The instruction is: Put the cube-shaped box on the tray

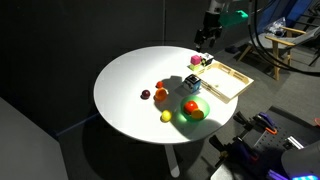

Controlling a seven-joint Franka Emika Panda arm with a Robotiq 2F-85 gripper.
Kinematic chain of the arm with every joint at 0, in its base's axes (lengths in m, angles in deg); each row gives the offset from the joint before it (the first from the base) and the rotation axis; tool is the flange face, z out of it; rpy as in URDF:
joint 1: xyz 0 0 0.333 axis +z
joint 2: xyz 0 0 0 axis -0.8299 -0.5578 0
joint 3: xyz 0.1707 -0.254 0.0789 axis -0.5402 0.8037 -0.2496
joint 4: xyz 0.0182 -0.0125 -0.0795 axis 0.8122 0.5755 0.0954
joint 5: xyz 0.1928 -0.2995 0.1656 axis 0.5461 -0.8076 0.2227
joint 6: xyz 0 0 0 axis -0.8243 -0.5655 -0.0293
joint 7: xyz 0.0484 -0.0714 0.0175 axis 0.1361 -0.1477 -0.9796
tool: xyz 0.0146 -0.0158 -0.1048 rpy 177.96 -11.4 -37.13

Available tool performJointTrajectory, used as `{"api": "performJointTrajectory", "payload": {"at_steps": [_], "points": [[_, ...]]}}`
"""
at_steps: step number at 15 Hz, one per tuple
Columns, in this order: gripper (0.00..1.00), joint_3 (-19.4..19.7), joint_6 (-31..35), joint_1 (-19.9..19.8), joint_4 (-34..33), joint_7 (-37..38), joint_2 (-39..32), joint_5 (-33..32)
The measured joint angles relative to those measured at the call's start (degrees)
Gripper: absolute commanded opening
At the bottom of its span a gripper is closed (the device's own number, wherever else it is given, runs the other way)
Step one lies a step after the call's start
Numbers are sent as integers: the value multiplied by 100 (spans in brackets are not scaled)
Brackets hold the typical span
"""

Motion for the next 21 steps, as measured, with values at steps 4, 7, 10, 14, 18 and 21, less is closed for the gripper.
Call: {"api": "performJointTrajectory", "payload": {"at_steps": [4,7,10,14,18,21], "points": [[100,16,45,-4,-400,2,-590,0],[100,48,46,-5,-625,9,-904,0],[100,67,46,-7,-740,10,-1042,0],[100,67,46,-7,-766,10,-1047,0],[100,67,46,-7,-764,10,-1048,0],[100,67,46,-7,-758,-2,-1123,0]]}}
